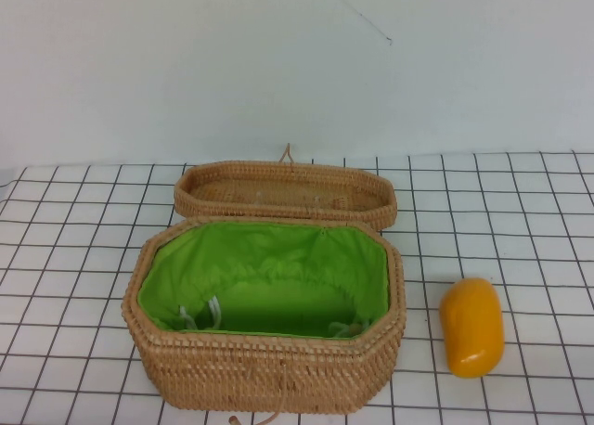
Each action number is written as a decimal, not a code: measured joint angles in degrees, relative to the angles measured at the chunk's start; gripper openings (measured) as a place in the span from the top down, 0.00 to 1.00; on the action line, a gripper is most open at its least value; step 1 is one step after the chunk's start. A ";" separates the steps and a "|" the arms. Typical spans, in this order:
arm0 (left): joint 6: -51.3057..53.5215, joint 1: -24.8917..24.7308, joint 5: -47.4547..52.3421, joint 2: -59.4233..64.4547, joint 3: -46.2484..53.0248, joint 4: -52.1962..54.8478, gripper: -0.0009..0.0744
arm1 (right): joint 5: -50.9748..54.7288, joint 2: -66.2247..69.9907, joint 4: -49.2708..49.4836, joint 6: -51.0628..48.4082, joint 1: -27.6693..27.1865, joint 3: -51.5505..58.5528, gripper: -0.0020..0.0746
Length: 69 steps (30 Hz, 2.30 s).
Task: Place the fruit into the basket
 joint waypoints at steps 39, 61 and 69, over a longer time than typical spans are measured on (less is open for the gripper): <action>0.00 0.00 0.00 0.00 0.00 0.00 0.99 | 18.67 22.34 13.41 2.94 0.00 -46.92 0.97; 0.00 0.00 0.00 0.00 0.00 0.00 0.99 | 27.41 38.70 48.57 -25.29 0.00 -55.04 0.97; 0.00 0.00 0.00 0.00 0.00 0.00 0.99 | 39.13 54.75 47.10 -18.35 0.13 -63.83 0.97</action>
